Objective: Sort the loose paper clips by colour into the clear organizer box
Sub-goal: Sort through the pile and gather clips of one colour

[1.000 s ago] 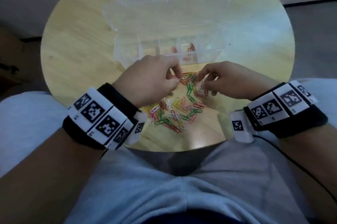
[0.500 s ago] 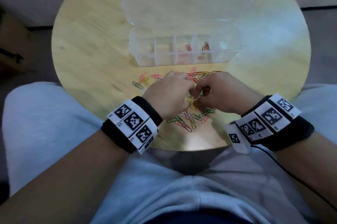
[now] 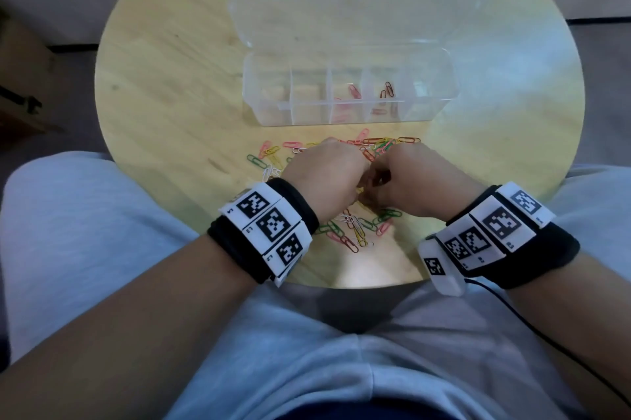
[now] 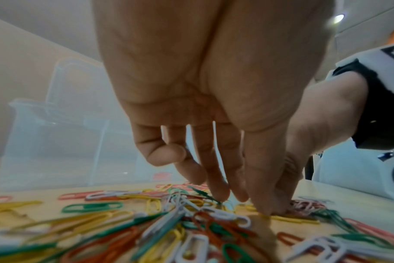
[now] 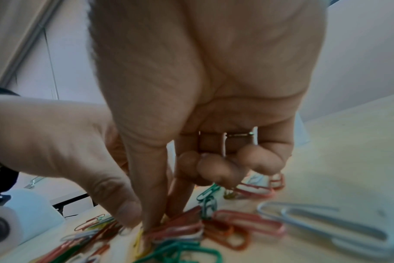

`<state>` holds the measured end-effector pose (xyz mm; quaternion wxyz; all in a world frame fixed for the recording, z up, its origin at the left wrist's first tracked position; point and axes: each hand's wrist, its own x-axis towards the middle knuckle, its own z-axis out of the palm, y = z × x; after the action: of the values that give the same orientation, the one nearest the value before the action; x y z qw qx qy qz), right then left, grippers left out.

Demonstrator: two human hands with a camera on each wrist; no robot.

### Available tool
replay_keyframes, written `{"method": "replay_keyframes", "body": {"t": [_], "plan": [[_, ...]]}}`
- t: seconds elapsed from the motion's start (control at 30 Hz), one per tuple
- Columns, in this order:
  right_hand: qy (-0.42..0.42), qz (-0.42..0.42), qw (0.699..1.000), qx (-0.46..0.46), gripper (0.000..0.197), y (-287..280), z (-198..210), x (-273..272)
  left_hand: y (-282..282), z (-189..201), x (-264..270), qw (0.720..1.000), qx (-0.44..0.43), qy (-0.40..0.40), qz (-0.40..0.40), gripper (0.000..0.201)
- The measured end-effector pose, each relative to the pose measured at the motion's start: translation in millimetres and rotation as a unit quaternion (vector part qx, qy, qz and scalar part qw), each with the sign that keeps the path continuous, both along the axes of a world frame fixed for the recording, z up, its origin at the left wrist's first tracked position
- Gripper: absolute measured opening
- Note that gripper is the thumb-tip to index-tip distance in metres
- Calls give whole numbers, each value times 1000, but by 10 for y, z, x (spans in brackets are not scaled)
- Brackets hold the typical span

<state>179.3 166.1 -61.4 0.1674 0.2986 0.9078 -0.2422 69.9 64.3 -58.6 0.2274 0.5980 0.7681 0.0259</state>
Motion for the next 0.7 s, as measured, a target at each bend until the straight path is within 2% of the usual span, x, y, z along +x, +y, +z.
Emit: {"method": "replay_keyframes", "body": {"t": [0.27, 0.47, 0.63, 0.7], "plan": [[-4, -26, 1000, -13, 15, 68, 56, 1, 40, -124, -60, 999, -7, -19, 34, 28], [-4, -44, 999, -5, 14, 61, 38, -13, 17, -81, -55, 998, 7, -16, 54, 24], [-10, -55, 997, -50, 17, 44, 46, -11, -13, -5, -24, 999, 8, 0, 48, 18], [12, -65, 996, -64, 16, 84, 112, 26, -10, 24, -4, 999, 9, 2, 53, 19]]}}
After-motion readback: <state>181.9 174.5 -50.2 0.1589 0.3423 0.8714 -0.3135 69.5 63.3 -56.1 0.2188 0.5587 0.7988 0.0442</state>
